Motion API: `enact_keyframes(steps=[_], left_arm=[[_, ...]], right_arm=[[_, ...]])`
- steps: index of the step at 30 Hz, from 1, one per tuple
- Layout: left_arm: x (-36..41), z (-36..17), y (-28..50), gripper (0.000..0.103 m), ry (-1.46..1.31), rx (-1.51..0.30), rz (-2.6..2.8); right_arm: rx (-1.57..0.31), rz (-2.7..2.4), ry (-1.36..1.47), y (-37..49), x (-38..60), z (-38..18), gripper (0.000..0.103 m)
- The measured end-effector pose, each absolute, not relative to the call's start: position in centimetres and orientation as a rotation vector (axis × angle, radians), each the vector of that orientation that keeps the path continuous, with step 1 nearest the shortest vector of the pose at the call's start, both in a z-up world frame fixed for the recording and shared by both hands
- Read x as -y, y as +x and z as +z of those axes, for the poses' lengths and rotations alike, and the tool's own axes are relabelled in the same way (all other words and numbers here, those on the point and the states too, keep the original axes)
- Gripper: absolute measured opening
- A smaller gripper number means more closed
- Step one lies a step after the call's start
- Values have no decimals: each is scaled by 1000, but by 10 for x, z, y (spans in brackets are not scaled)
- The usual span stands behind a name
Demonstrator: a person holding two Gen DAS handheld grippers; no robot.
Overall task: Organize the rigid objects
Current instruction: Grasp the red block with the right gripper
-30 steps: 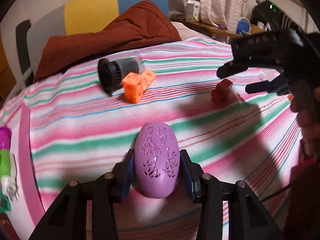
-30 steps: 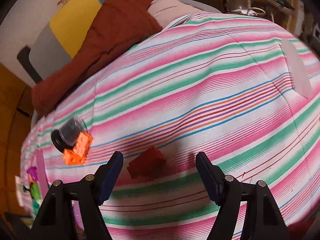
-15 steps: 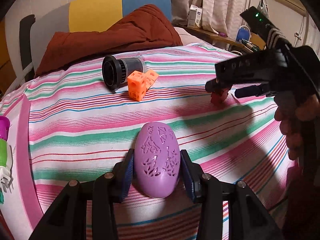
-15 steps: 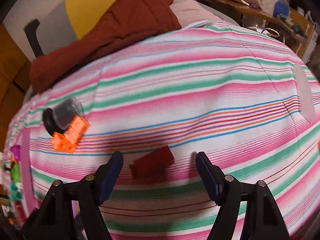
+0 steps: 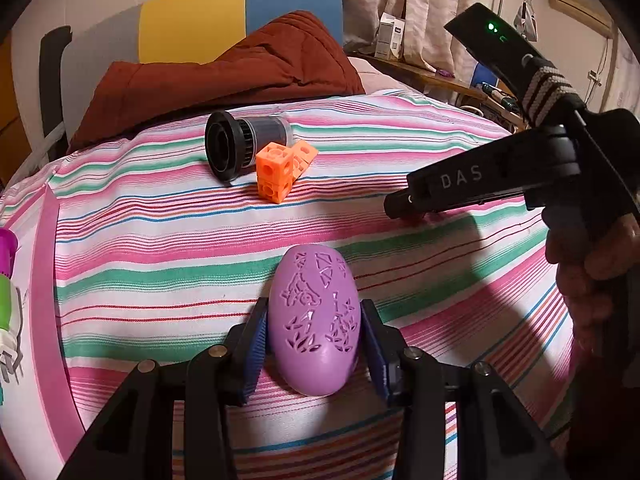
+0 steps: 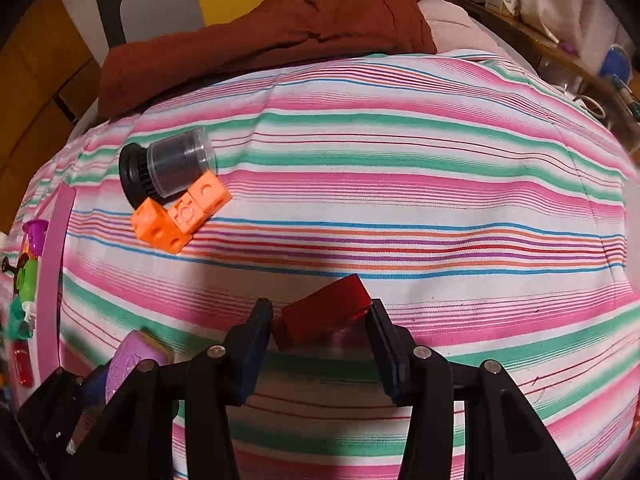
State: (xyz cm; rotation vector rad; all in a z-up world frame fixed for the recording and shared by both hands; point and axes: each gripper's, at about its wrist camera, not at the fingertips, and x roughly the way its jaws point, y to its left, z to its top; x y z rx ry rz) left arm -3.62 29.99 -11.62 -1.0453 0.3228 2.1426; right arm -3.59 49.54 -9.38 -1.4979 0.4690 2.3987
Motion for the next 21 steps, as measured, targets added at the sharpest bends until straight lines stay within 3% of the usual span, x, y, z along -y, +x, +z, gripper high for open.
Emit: enact_keyframes(steps=[21], left_arm=[[-248,-79,-4,44,-1051,-301,2216]], right_arm=[[-235,2426,-1473,-49,-478,-103,48]])
